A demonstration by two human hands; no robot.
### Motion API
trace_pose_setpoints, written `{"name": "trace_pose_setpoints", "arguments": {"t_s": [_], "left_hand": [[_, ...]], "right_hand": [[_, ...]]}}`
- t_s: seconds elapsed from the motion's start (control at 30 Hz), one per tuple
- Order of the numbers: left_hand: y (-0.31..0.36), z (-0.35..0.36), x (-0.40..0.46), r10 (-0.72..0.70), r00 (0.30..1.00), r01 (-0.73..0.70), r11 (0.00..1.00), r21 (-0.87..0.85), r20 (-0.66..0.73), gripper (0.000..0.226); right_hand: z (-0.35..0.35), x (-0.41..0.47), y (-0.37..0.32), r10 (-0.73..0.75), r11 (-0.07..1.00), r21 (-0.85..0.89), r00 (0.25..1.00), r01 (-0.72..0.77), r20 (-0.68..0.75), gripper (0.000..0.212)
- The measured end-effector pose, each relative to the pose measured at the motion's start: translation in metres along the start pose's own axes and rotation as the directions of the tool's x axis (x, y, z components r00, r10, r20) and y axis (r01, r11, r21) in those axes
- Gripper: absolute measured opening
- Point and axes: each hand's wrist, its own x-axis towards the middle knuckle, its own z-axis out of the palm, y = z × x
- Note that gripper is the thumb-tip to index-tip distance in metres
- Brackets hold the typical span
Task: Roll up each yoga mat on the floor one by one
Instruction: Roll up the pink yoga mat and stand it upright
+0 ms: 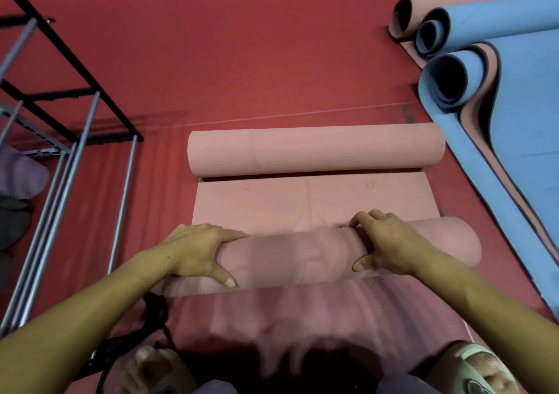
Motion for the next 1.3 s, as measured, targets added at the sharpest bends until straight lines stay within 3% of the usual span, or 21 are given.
{"name": "trace_pose_setpoints", "arguments": {"t_s": [0.37,0.8,1.0,1.3], "left_hand": [[-0.019,0.009,0.0,0.009,0.976,-0.009,1.0,0.001,-0.216,0.09],[-0.009,0.016,0.006,0.13,0.89,-0.113,0.991,0.065,-0.438,0.04],[0.001,0.025,0.003,0.085,0.856,-0.065,0.996,0.058,-0.509,0.048],[0.008,0.017,0.009,0.009,0.876,0.011,0.999,0.039,-0.482,0.058]], "right_hand": [[-0.004,0.001,-0.009,0.038,0.995,-0.086,0.98,-0.056,-0.197,0.068],[-0.011,0.016,-0.015,0.011,1.0,-0.01,0.947,-0.015,-0.32,0.028],[-0.006,0.022,-0.012,0.025,0.999,-0.014,0.926,-0.033,-0.376,0.028],[-0.002,0.018,-0.011,-0.012,0.999,-0.044,0.895,-0.009,-0.446,0.034]]}}
